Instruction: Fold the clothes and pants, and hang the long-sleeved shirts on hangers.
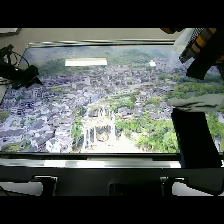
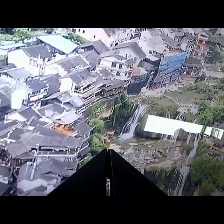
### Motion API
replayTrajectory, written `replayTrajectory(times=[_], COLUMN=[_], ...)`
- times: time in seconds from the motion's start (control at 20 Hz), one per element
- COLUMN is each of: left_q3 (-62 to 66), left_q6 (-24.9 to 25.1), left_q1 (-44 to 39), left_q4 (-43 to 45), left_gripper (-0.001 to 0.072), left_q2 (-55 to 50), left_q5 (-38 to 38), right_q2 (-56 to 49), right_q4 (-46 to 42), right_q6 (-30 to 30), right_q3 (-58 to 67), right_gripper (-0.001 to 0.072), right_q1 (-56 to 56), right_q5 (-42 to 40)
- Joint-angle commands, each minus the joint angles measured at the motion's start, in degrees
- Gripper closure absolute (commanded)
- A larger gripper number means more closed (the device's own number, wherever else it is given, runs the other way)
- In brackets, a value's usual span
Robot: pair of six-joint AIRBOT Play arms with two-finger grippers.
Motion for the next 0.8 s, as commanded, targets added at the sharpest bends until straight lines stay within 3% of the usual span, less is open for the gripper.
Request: replayTrajectory(times=[0.0,0.3,0.75], left_q3=[-0.02,-0.02,-0.02], left_q6=[0.52,0.52,0.7], left_q1=[0.04,0.04,0.04], left_q4=[0.02,0.02,0.02], left_gripper=[0.069,0.069,0.069], left_q2=[-0.02,0.0,0.0], left_q5=[-1.18,-1.68,-1.64], right_q2=[1.9,8.02,13.51], right_q4=[-4.28,-6.93,-14.82], right_q6=[-5.25,-11.37,-8.07], right_q3=[-0.35,-16.11,-40.41], right_gripper=[0.0678,0.0679,0.0676], right_q1=[0.0,0.15,0.15], right_q5=[4.09,4.09,4.52])
